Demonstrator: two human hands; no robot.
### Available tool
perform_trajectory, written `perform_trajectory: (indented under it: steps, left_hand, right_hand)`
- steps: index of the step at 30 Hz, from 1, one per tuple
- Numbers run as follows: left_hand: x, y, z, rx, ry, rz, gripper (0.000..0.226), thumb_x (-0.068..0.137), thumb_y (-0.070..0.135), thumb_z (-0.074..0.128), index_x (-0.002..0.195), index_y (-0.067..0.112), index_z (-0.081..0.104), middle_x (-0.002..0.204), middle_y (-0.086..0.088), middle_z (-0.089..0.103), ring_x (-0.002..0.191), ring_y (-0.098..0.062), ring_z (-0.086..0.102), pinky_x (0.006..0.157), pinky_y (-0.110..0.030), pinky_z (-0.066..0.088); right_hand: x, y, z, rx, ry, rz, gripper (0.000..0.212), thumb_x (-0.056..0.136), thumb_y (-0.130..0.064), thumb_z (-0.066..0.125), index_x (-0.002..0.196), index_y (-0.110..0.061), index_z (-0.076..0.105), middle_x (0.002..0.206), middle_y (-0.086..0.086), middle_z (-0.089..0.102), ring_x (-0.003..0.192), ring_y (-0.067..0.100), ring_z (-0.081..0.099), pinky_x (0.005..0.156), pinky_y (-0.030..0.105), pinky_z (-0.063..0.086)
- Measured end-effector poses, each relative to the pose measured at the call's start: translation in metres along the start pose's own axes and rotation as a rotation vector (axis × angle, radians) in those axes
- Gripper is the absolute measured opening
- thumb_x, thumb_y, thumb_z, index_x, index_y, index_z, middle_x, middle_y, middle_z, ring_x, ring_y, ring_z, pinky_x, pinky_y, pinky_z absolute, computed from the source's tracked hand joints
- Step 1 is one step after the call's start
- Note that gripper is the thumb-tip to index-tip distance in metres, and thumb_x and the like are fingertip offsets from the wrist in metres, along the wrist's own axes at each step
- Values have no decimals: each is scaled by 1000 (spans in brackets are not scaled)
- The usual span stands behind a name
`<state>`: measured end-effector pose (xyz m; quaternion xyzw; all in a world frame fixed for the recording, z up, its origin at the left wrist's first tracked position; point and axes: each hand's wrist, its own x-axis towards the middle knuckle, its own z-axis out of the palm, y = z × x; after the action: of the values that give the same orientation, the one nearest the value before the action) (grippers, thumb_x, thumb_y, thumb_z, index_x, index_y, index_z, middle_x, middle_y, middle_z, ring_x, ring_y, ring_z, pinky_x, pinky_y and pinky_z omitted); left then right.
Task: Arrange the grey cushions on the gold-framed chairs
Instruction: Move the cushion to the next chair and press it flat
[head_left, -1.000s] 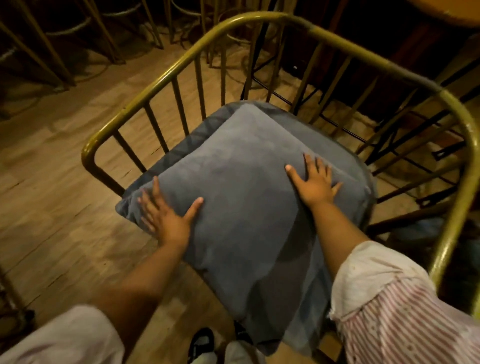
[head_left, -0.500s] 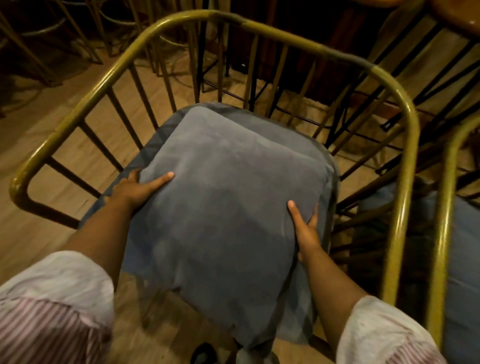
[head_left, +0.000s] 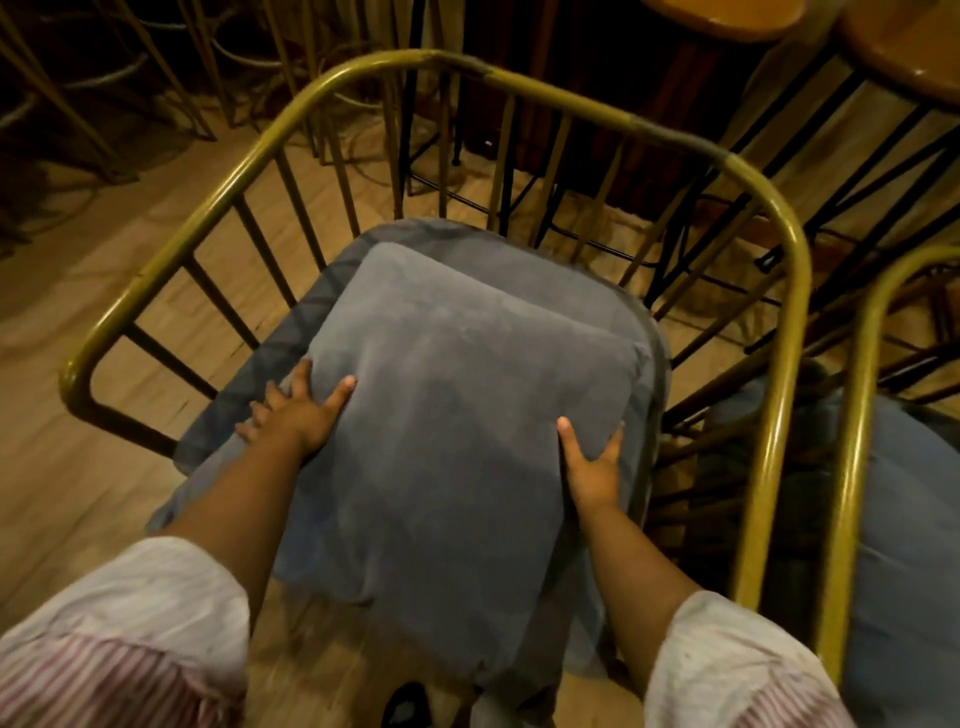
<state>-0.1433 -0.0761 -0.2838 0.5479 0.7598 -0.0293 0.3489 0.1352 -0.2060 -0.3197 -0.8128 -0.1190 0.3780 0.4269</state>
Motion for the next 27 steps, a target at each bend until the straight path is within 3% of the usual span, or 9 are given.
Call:
perform_trajectory:
  steps: [3,6,10,13,16,19,22,25,27]
  left_hand:
    - [-22,16,3,-34,-51,57,83,83,71,34,151,37,-1,162,-14,-4,148,-41,0,118,-57,3]
    - [-61,44,-9,-173,-155,214,78,90,50,50,152,30,7,159,-19,17,144,-39,22,117,-47,22]
    - [-127,97,-39,-153,-186,435,52,98,21,44,146,7,30,152,-18,35,137,-34,38,107,-31,31]
    - [-177,138,-56,-91,-217,549,43,100,17,37,141,3,38,148,-19,40,134,-33,41,104,-28,32]
    - [-229,189,-63,-10,-232,700,45,100,18,38,143,3,36,149,-19,40,134,-32,41,105,-29,33]
    - [-287,247,-55,14,-232,837,46,99,23,42,141,5,40,141,-21,48,126,-33,50,97,-31,40]
    - [-341,299,-28,4,-231,981,44,96,23,48,136,3,48,135,-21,54,122,-33,53,96,-32,41]
    - [-398,344,18,-8,-283,1046,44,95,25,50,133,3,50,124,-26,60,106,-35,60,83,-34,46]
    - [-429,370,50,-12,-320,1052,45,95,27,50,134,3,49,127,-31,57,113,-42,58,87,-40,48]
  right_hand:
    - [-20,-12,2,-141,-4,30,87,88,-49,54,153,-24,3,153,23,23,136,42,33,110,48,30]
    - [-43,-41,-17,-280,-124,-73,79,87,-47,56,149,-8,26,151,21,34,135,36,38,107,38,33]
    - [-83,-92,-77,-342,-168,-339,50,90,-17,61,135,-1,48,137,22,52,128,34,49,102,31,36]
    - [-115,-120,-132,-304,-90,-428,51,90,-23,60,138,-10,47,136,16,53,127,31,50,107,38,40]
    - [-136,-145,-194,-290,36,-485,50,92,-24,58,138,-7,46,140,15,51,130,29,46,105,30,34]
    - [-145,-156,-270,-262,181,-504,48,94,-26,54,138,-7,46,140,17,49,133,30,42,105,31,33]
    - [-141,-156,-347,-180,302,-478,50,95,-30,52,140,-9,44,144,15,45,134,28,41,107,33,32]
    - [-135,-142,-429,-113,422,-442,49,96,-31,50,139,-10,44,146,14,43,135,29,39,108,36,31]
    - [-124,-131,-478,-61,471,-401,49,95,-32,51,139,-11,44,148,13,41,136,29,38,109,37,31]
